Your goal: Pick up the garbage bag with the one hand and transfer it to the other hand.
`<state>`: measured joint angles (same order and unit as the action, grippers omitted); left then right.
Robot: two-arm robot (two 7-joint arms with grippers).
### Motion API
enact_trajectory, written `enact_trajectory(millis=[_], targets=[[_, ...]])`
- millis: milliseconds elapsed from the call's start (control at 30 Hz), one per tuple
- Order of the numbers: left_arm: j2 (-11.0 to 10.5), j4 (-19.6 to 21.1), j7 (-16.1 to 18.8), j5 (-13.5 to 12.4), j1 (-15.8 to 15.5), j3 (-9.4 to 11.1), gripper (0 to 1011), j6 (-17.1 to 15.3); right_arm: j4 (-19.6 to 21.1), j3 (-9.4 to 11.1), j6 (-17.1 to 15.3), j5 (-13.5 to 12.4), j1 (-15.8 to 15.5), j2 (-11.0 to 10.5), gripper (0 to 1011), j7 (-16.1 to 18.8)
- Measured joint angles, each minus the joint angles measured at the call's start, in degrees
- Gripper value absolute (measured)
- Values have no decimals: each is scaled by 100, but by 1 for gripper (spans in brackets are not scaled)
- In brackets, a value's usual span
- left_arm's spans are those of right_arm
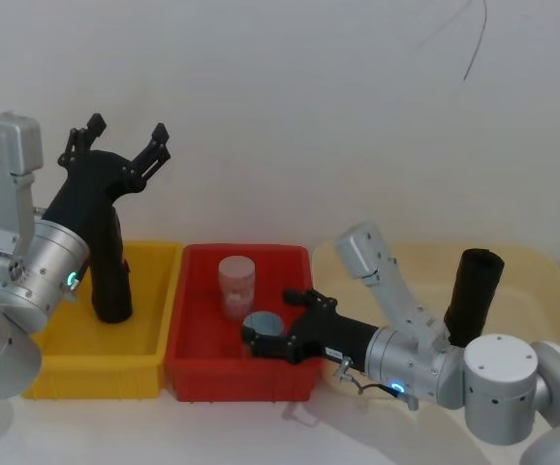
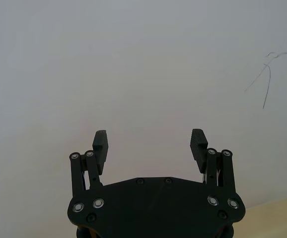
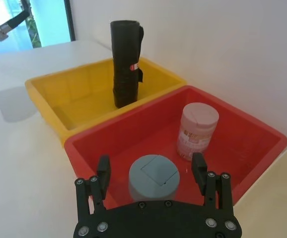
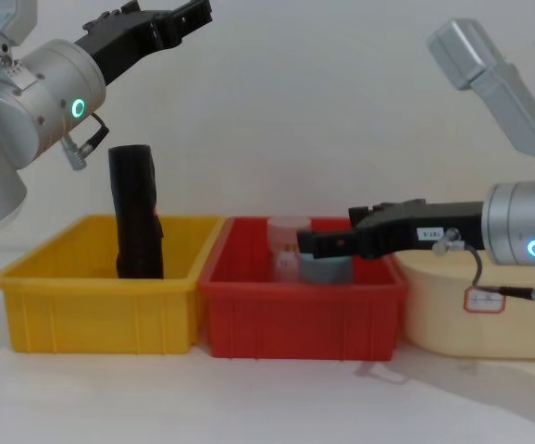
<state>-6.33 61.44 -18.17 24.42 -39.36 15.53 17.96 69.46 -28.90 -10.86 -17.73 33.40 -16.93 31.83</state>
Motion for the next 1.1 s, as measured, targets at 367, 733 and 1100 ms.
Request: enact_trajectory(millis=[367, 733, 1100], targets=[[0, -1, 0, 1, 0, 0, 1001, 0, -262, -124, 46, 5, 151, 40, 1000, 71], [0, -1, -1, 1, -1, 1, 1001, 0, -502, -196, 69, -12, 272, 82, 1000, 70], [0, -1, -1, 1, -1, 1, 1001, 0, -654, -220, 64, -34, 348, 103, 1000, 22]])
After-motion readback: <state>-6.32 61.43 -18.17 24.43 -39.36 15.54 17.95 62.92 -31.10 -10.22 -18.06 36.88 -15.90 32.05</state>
